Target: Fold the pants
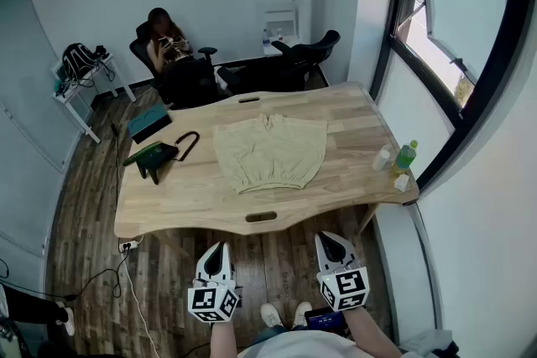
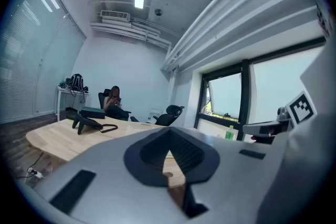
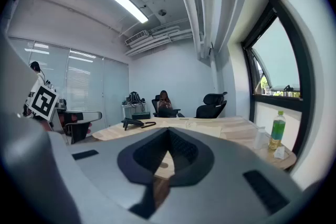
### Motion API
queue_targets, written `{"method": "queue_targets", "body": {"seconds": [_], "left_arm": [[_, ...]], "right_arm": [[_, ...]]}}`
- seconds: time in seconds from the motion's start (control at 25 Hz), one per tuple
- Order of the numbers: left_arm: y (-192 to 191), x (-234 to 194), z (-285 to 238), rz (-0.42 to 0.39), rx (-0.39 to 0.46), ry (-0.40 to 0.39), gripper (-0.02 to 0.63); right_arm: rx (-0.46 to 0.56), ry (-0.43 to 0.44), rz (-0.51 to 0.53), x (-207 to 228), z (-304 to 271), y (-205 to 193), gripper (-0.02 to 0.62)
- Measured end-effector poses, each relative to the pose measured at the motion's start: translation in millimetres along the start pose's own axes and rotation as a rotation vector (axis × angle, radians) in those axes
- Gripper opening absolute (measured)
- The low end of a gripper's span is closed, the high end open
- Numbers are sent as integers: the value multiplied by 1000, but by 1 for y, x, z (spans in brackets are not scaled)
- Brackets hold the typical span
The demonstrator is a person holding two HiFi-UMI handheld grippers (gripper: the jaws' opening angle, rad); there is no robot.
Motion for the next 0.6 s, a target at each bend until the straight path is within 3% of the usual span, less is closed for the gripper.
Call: {"method": "queue_targets", "body": {"seconds": [0.16, 0.36, 0.6], "left_arm": [[0, -4, -1, -9, -5, 6, 2], [1, -3, 2, 41, 15, 8, 0], [-3, 1, -2, 22, -17, 22, 0]], "right_arm": [[2, -5, -5, 0, -2, -2, 5], [7, 8, -21, 1, 0, -6, 5], [14, 52, -67, 3, 0, -10, 6]]}}
Point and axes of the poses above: the fingertips, and each gripper's own axes: z backward along the fingers, x to its right, y out of its top, the point moved 4 cm from there along z, backward along the fingers, and after that the axes turned 12 degrees about z, right-handed, at the moved point
